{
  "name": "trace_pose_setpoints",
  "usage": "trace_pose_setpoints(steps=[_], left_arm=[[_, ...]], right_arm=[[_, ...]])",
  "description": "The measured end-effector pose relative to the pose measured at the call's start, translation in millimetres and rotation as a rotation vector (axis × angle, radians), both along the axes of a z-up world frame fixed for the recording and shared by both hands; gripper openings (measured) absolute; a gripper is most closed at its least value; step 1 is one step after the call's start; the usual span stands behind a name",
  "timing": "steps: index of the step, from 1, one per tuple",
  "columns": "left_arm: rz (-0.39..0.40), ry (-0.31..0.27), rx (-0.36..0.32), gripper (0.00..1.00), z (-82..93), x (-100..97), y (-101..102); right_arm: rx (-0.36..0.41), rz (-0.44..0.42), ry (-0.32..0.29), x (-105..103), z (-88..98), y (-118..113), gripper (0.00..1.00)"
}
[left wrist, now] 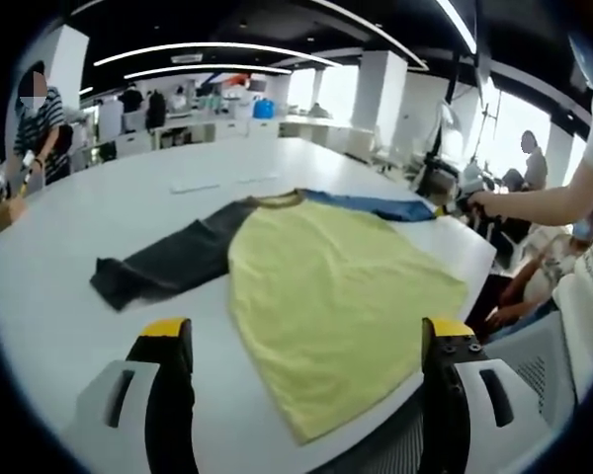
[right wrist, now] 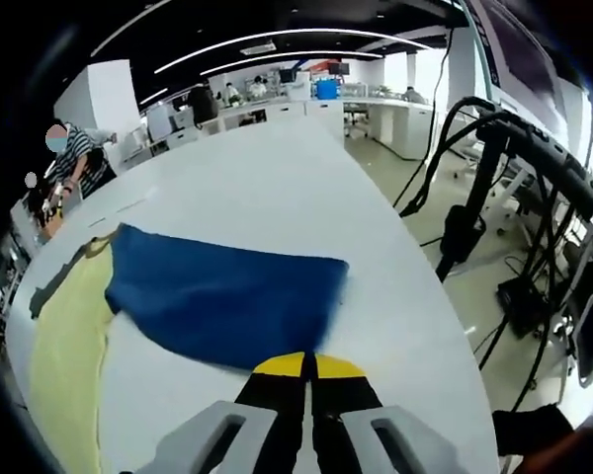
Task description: Fold the garment on the visible template until the final outline fits inside the template.
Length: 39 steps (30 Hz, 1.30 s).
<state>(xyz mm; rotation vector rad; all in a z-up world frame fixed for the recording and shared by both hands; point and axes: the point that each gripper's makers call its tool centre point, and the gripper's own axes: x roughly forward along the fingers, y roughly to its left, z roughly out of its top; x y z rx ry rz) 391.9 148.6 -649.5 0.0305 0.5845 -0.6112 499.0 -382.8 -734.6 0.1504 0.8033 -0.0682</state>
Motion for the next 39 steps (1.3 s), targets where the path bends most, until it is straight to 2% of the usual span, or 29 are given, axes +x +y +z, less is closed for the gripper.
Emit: trace_pose_setpoints(steps=[13,25,39], left_arm=[[-0.002,0.009,0.010,0.95,-1.8,-1.9,5],[-0.010,0.015,0.008,0.99,-2.8,-3.4,6],[0.002,0.015,0.000,0.99,-6.1,-3.0,11]], right_arm=[[0.007,0.007,-0.049,15,26.3,3,0.00],[0.054,0.039,-0.085,32,48.3,26,0.00],[0.075,0.090,-0.102,49,60.5,52,0.00]])
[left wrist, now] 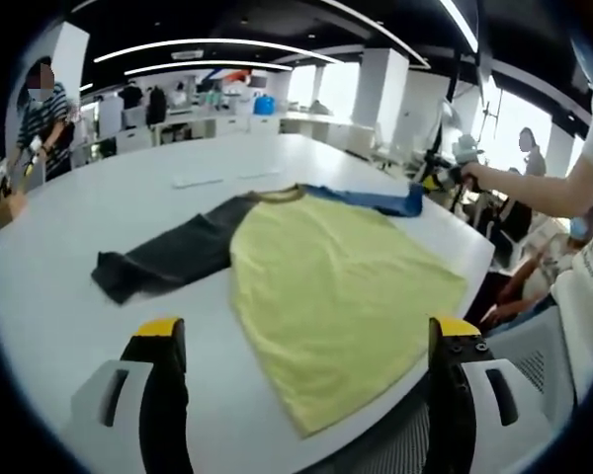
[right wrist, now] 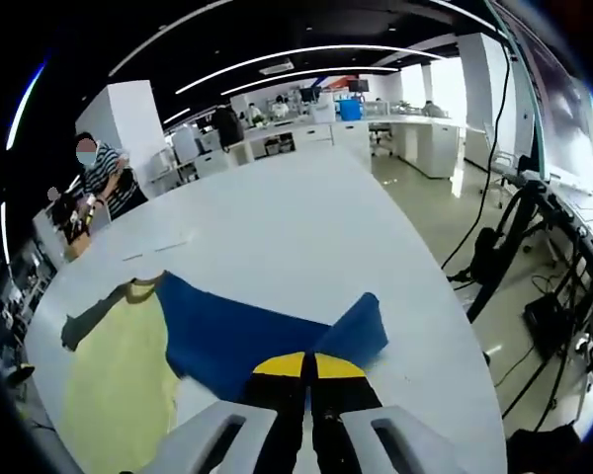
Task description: Fold the garment on the visible template until the final outline fits inside the template.
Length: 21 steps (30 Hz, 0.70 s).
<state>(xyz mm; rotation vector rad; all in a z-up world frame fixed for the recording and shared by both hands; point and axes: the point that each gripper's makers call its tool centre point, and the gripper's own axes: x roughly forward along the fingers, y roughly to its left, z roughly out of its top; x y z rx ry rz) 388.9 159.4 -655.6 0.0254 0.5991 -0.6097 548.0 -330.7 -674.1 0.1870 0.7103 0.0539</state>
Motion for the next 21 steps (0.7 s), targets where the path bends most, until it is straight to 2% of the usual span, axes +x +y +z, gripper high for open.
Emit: trace_pose_setpoints(steps=[12,21], left_arm=[[0.023,-0.011,0.006,0.99,-1.9,4.5,9],[0.023,-0.008,0.011,0.99,-5.7,4.5,13]], right_arm=[[0.009,0.065,-0.022,19,9.9,25,0.00],[0.031,0.128,-0.042,33,18.4,53,0.00]])
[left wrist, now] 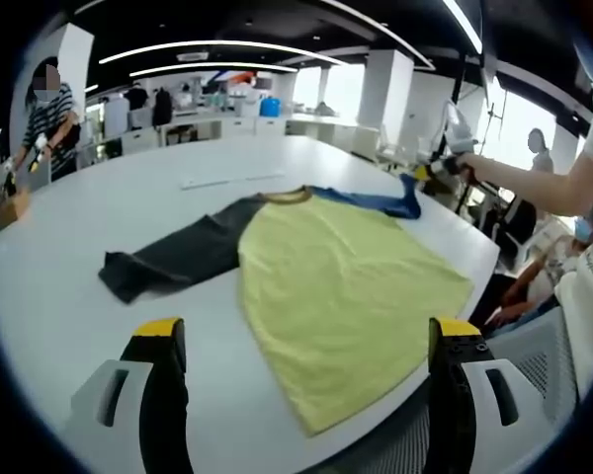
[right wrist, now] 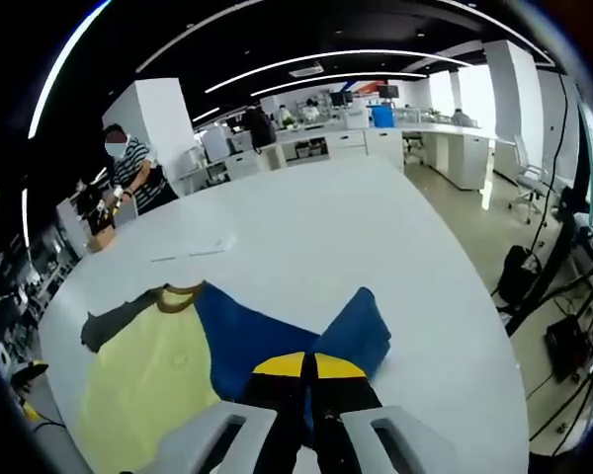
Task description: Fold the garment on the visible template until the final outline fits inside the template.
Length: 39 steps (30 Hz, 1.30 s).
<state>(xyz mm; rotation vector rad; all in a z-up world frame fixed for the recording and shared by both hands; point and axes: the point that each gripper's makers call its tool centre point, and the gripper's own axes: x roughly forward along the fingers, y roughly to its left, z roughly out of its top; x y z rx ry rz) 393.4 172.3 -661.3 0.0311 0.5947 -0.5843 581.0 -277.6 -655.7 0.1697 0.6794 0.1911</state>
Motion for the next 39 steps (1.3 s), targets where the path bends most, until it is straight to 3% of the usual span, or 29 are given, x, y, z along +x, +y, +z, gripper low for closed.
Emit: trace_pose_setpoints(steps=[20,39], left_arm=[[-0.012,0.003,0.003,0.99,2.7,-4.5,-7],[0.011,-0.011,0.005,0.99,4.3,-3.0,0]], right_arm=[[0.028,0.122,-0.002,21,13.9,62,0.00],[0.061,0.226,-0.013,38,27.4,117,0.00]])
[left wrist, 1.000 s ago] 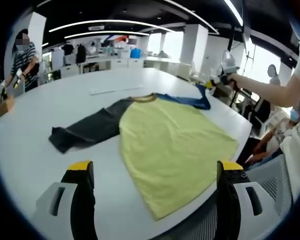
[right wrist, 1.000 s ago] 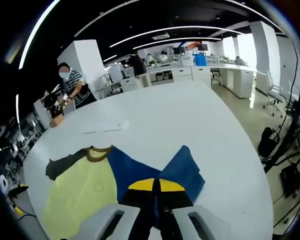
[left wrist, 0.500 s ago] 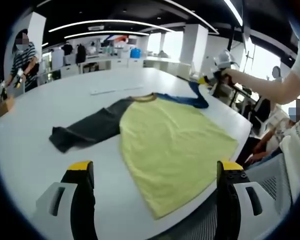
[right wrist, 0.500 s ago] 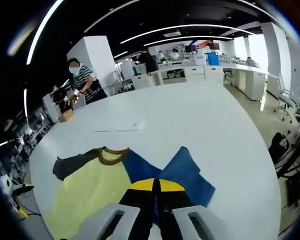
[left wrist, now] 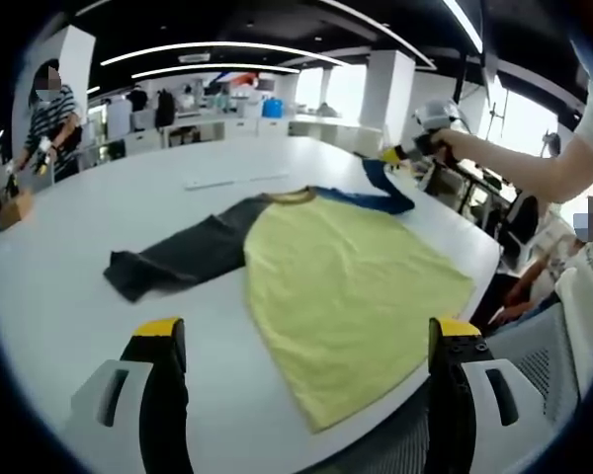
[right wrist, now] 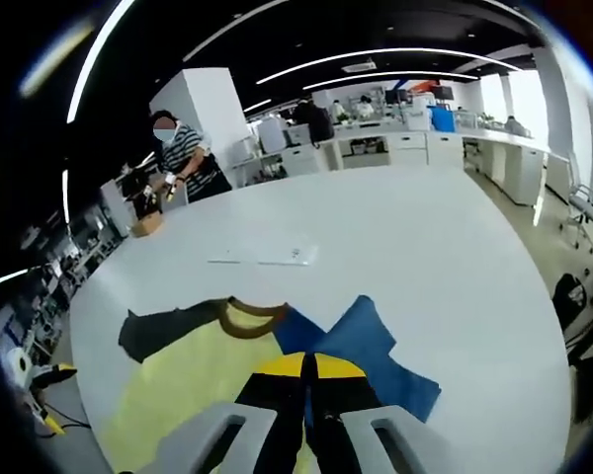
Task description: Fold the garment on the visible template until the final outline fits inside the template.
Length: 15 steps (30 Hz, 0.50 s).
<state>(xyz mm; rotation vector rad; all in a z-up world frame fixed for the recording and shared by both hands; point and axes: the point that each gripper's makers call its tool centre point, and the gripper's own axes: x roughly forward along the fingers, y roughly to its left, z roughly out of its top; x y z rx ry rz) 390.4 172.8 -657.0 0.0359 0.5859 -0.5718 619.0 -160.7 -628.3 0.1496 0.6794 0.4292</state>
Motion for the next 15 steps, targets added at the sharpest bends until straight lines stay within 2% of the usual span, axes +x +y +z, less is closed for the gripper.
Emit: trace_pose_setpoints(steps=[4,8,15], left_arm=[[0.001,0.000,-0.004,0.99,0.2,-0.1,0],[0.007,0.001,-0.004,0.99,-0.2,-1.1,1],[0.018,0.003,-0.003,0.99,-2.3,-2.1,5]], right_arm=[[0.007,0.021,-0.006,1,3.2,14,0.00],[0.022,0.036,-0.009,13,3.2,20,0.00],[0.041,0.067,-0.011,24,3.4,36,0.00]])
